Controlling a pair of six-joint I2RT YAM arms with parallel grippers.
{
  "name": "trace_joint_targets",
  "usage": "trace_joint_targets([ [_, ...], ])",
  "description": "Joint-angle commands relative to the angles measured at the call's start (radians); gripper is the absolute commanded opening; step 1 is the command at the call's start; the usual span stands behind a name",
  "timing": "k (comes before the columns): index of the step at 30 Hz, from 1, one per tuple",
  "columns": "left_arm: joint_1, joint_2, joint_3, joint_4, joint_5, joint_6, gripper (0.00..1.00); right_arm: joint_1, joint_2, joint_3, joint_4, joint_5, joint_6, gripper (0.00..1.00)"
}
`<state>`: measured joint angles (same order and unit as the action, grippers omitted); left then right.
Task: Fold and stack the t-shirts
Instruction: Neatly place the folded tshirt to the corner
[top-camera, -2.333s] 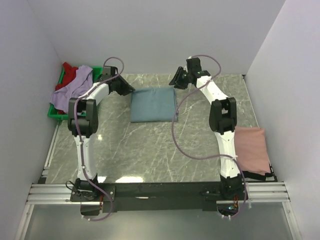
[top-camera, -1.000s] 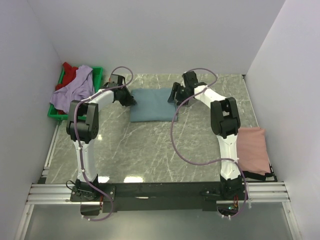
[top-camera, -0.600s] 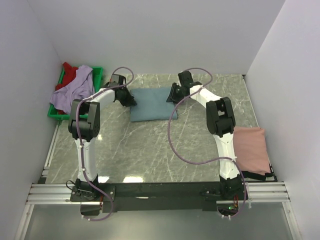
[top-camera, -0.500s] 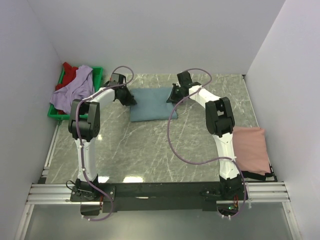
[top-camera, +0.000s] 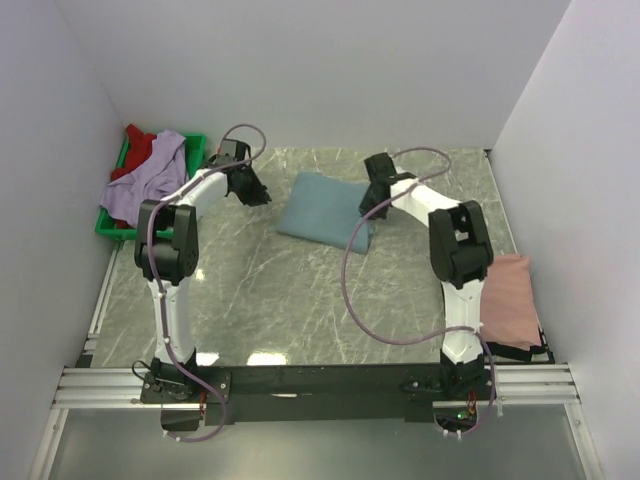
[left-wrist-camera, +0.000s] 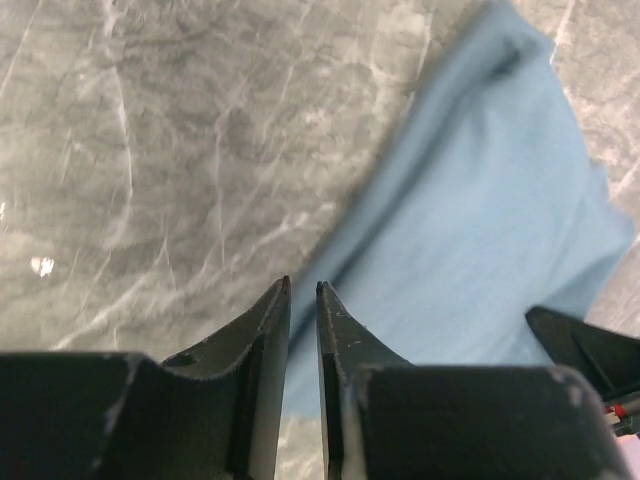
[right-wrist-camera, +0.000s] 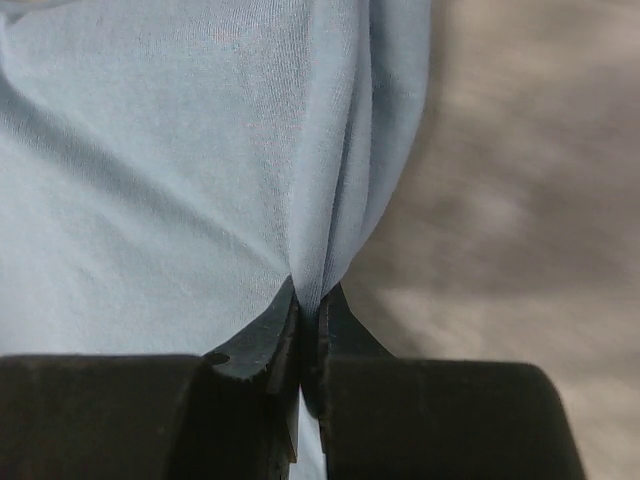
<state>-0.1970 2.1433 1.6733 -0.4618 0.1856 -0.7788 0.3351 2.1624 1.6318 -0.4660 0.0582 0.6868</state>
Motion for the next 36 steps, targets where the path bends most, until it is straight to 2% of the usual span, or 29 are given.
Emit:
trace_joint_targets([
  [1,-0.001,-0.123,-0.003,-0.018,-0.002,0.015,0.22,-0.057,-0.143,-0.095,-0.080,0.193,0.103,0.00],
  [6,-0.001,-0.230,-0.078,0.000,0.026,0.004,0.22,-0.091,-0.208,-0.073,-0.275,0.385,0.183,0.00],
  [10,-0.013,-0.279,-0.119,-0.003,0.038,0.004,0.21,-0.116,-0.228,-0.043,-0.448,0.431,0.223,0.00],
  [15,-0.027,-0.321,-0.132,-0.023,0.048,0.010,0.20,-0.139,-0.306,-0.023,-0.618,0.551,0.378,0.00],
  [22,-0.058,-0.350,-0.133,-0.031,0.060,0.007,0.21,-0.255,-0.352,0.069,-0.844,0.607,0.459,0.00],
  [26,-0.070,-0.350,-0.121,-0.046,0.061,0.009,0.20,-0.313,-0.381,0.099,-0.908,0.608,0.476,0.00],
  [36,-0.084,-0.358,-0.101,-0.063,0.064,0.013,0.20,-0.459,-0.446,0.158,-0.945,0.585,0.416,0.00],
])
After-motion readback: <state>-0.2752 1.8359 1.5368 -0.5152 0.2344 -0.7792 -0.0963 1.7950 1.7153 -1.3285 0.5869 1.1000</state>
